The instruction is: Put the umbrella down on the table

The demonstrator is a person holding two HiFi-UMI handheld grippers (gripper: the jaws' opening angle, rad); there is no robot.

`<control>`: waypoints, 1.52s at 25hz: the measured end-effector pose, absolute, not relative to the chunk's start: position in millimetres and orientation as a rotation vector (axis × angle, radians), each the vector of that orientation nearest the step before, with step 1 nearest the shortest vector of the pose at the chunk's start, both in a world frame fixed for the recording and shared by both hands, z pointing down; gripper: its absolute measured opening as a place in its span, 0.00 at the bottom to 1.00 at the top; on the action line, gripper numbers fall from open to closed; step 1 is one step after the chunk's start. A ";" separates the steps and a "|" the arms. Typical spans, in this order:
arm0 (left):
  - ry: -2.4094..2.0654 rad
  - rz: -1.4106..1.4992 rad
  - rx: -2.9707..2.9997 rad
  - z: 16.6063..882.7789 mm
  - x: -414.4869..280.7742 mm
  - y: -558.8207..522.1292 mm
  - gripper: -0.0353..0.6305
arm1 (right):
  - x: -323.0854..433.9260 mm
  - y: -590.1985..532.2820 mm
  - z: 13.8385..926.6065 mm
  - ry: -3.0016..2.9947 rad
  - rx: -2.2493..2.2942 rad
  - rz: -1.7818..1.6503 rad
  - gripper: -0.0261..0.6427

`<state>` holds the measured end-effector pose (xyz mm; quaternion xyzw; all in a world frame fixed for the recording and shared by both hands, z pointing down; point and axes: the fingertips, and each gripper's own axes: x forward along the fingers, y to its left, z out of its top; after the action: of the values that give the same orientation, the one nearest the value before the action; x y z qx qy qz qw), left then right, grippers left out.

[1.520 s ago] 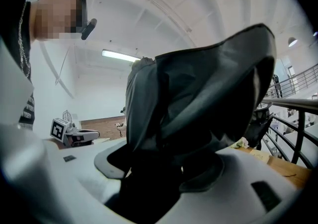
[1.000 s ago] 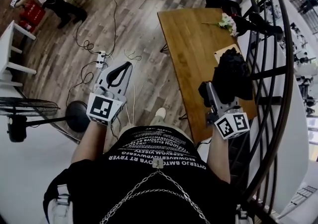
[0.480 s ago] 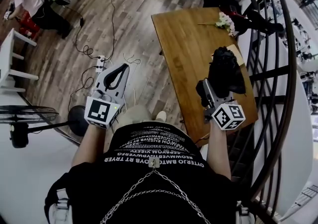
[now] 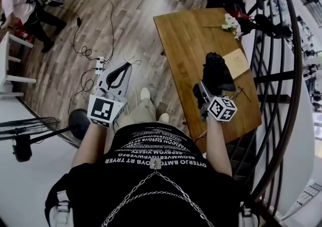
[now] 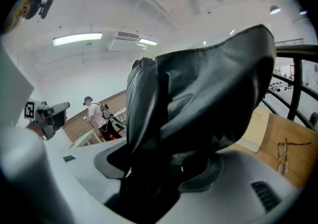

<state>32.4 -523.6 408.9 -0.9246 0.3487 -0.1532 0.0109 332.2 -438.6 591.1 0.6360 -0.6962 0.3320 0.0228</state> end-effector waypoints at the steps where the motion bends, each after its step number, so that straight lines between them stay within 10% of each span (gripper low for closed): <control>1: 1.076 -0.481 -2.887 408.7 34.9 -531.7 0.10 | 333.9 -442.9 602.6 -2.126 1.964 1.048 0.46; 27: 0.911 -0.609 -2.991 449.7 65.0 -599.9 0.10 | 370.3 -475.2 828.9 -1.571 1.697 1.253 0.46; 38: 0.810 -0.529 -3.041 432.5 119.8 -567.4 0.10 | 396.0 -441.1 777.8 -1.615 1.665 1.194 0.59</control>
<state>119.8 -567.4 432.5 -0.9526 0.2538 -0.1658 -0.0248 396.0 -441.1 777.8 0.6157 -0.5973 0.4414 0.2632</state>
